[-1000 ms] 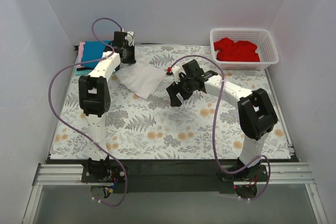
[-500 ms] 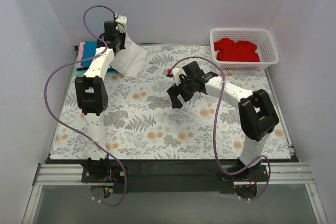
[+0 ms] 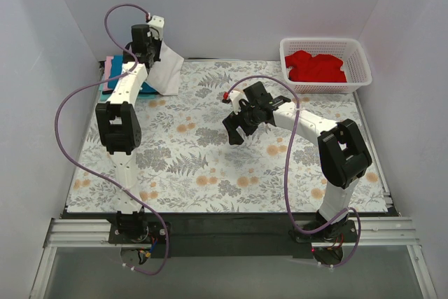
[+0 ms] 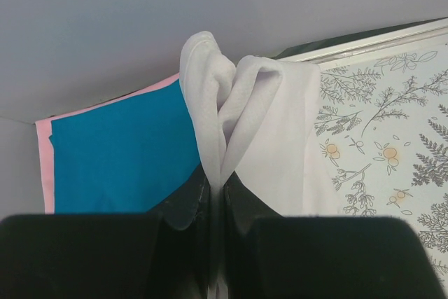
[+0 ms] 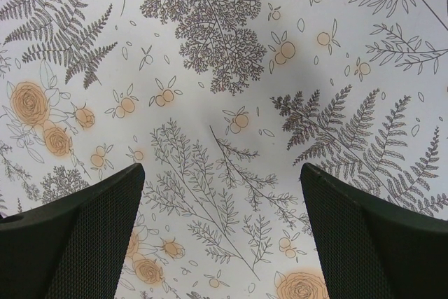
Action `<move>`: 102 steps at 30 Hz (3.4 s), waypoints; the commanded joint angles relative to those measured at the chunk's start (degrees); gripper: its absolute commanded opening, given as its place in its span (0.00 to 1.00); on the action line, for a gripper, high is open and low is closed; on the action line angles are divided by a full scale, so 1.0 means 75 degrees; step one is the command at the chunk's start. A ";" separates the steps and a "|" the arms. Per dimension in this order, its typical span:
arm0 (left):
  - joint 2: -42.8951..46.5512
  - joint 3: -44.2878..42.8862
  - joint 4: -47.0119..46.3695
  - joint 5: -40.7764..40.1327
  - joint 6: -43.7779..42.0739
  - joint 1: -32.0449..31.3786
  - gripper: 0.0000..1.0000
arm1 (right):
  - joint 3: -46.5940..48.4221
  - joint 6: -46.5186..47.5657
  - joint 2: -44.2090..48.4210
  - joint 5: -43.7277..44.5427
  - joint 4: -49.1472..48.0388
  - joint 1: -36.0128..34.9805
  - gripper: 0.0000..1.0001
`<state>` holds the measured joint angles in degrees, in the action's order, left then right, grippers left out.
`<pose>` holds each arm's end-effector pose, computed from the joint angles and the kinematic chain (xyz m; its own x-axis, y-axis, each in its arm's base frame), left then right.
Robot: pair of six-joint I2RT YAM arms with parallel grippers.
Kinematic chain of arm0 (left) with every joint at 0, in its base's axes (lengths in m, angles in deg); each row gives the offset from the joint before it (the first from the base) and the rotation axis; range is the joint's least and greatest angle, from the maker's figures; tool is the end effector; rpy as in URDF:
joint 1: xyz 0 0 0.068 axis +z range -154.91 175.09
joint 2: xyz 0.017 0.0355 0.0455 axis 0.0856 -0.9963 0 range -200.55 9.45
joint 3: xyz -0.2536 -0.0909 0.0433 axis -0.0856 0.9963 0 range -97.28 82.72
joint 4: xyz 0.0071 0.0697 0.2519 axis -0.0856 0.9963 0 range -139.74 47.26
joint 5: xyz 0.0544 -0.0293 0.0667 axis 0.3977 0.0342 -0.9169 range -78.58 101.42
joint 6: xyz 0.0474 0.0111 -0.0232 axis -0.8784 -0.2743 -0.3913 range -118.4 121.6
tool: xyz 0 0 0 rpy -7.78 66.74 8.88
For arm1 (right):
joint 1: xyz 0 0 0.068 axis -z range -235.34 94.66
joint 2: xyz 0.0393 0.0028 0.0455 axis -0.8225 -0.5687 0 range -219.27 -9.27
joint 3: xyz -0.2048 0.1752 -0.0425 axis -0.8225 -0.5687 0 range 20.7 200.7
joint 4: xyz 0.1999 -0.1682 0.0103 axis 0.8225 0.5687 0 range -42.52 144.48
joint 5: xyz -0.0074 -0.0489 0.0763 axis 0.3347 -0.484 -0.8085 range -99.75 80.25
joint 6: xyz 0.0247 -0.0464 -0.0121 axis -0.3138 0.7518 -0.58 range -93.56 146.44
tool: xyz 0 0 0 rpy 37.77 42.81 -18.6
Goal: Fold and stack the t-shirts
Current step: Neatly place the folded tshirt to the corner, then reset both grippers
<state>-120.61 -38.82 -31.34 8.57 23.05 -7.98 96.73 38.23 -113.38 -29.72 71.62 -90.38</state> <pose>0.5381 -0.0271 0.2891 -0.4242 -0.3430 -0.8381 -0.1568 0.9393 -0.3051 0.3162 0.2365 0.2222 -0.4882 -0.5769 -0.6548 -0.8281 0.5431 0.1389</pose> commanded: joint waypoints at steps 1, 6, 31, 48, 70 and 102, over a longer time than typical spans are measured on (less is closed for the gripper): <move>0.0946 -0.0073 -0.0331 0.0238 -0.0107 0.0222 0.00 | -0.0024 0.0033 0.0206 -0.0010 0.0039 -0.0003 0.98; 0.1192 0.0068 -0.0331 0.0369 -0.0153 0.0292 0.00 | 0.0011 0.0021 0.0171 -0.0033 0.0051 0.0009 0.98; 0.1416 0.0256 -0.0261 0.1072 -0.0809 0.0901 0.00 | -0.0024 -0.0002 0.0171 0.0014 0.0121 -0.0003 0.98; 0.0291 -0.0307 -0.0565 0.2091 -0.1548 0.1791 0.00 | 0.0210 -0.0037 -0.0274 0.0014 0.0285 -0.0003 0.98; -0.0553 0.0208 -0.2838 0.3251 -0.2591 0.2612 0.00 | 0.0363 -0.0037 -0.0696 0.0014 0.0402 -0.0096 0.98; 0.2081 -0.0214 0.1479 0.2185 0.0642 0.1407 0.79 | 0.0164 -0.0025 0.1295 0.0213 0.0426 0.0967 0.98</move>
<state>-115.80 -41.09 -32.85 24.24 21.91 8.39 97.41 37.62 -107.85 -28.80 74.70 -86.60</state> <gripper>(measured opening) 0.790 0.984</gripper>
